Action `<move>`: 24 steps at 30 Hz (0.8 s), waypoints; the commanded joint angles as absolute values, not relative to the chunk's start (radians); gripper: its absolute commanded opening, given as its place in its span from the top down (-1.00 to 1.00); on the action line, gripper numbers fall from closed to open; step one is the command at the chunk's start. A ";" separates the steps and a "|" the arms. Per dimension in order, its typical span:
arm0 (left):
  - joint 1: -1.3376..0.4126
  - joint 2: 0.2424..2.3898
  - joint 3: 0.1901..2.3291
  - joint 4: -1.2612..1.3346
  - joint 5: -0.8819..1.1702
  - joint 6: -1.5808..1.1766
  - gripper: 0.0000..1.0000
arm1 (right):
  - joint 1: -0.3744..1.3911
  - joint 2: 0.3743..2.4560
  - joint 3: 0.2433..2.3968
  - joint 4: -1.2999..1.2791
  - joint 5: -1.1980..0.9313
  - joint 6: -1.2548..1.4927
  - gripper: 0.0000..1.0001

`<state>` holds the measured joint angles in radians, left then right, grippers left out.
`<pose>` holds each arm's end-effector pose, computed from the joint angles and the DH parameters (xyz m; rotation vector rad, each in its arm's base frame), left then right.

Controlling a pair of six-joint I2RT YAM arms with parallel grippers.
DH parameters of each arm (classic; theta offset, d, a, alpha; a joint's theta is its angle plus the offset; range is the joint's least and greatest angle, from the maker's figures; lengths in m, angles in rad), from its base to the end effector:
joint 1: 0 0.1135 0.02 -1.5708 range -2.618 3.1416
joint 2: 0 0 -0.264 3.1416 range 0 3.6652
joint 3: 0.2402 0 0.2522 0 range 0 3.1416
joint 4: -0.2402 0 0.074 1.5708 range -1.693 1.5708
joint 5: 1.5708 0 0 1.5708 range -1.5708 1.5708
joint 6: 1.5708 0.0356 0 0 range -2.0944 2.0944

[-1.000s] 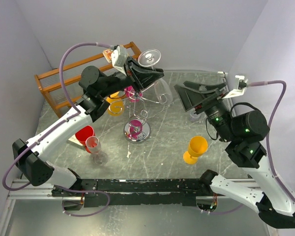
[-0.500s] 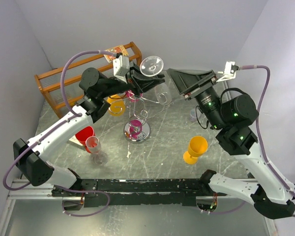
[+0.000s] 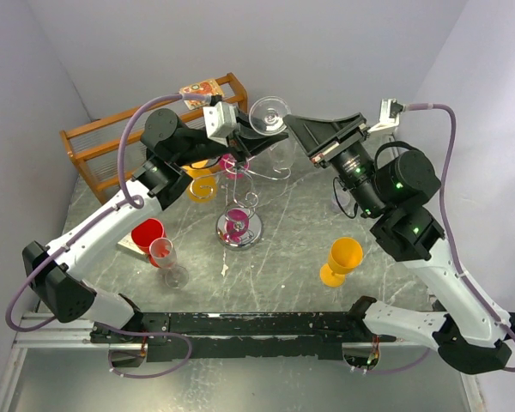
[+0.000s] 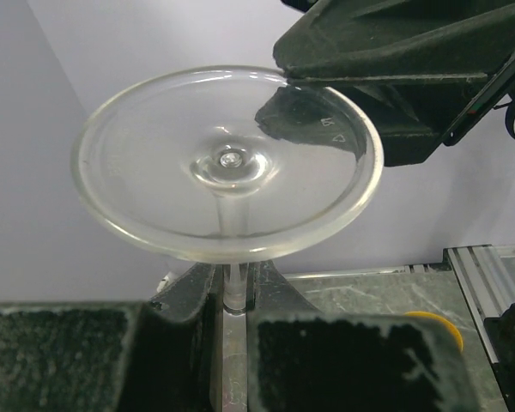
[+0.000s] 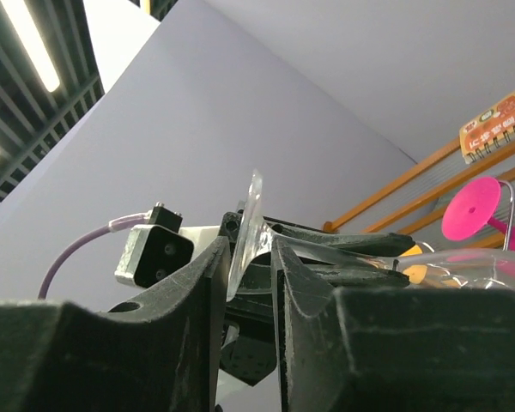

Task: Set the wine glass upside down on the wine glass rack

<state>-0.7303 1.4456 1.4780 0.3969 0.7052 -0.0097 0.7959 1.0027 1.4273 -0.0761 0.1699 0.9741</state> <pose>0.2244 -0.2319 0.4854 1.0163 0.8389 -1.0362 0.1295 0.1237 0.5289 0.2837 1.3308 1.4192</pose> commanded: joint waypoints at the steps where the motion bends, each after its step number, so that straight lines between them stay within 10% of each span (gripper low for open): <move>1: -0.731 1.452 1.502 0.443 0.741 0.016 0.86 | 0.795 1.013 1.451 -0.104 0.178 1.004 0.50; 14: -0.731 1.461 1.528 0.476 0.792 0.001 0.86 | 0.795 1.057 1.508 -0.143 0.164 1.011 0.54; 21: -0.732 1.448 1.505 0.512 0.785 -0.009 0.85 | 0.795 1.065 1.525 -0.150 0.169 1.016 1.00; 24: -0.731 1.433 1.475 0.565 0.755 -0.048 0.55 | 0.794 1.058 1.523 -0.138 0.176 1.014 1.00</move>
